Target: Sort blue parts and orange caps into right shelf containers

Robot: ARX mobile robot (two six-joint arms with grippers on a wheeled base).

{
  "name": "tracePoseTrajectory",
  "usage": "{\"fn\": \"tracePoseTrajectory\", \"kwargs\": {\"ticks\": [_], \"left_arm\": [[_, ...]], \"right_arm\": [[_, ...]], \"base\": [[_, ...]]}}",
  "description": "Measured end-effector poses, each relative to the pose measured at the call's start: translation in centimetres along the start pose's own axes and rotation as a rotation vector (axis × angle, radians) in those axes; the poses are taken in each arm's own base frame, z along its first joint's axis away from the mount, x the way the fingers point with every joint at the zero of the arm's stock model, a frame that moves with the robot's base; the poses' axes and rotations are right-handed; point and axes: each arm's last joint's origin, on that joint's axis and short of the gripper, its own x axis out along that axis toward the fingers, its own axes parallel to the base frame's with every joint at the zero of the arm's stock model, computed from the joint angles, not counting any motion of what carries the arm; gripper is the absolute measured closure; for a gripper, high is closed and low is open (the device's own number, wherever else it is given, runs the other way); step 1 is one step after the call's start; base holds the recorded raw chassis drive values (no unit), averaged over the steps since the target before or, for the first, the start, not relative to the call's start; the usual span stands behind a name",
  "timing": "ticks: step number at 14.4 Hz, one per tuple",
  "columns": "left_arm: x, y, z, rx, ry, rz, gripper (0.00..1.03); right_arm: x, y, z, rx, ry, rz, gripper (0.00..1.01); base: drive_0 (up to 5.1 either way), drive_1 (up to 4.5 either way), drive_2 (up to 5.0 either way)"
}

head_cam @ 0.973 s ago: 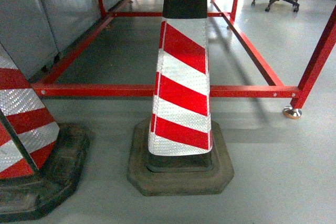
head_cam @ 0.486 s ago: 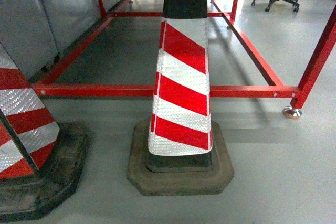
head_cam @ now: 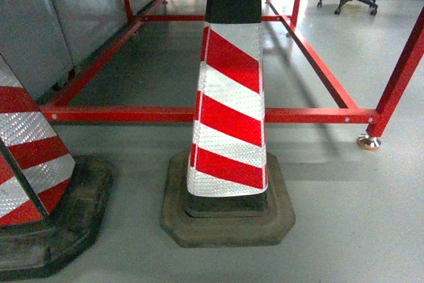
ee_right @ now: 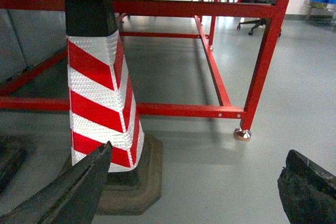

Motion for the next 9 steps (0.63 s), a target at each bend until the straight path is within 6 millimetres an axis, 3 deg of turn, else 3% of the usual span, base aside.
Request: {"fn": "tracePoseTrajectory", "kwargs": {"ticks": [9], "left_arm": [[0.0, 0.0, 0.0, 0.003, 0.0, 0.0, 0.05]], "right_arm": [[0.0, 0.0, 0.0, 0.0, 0.0, 0.001, 0.03]], "base": [[0.0, 0.0, 0.0]]}}
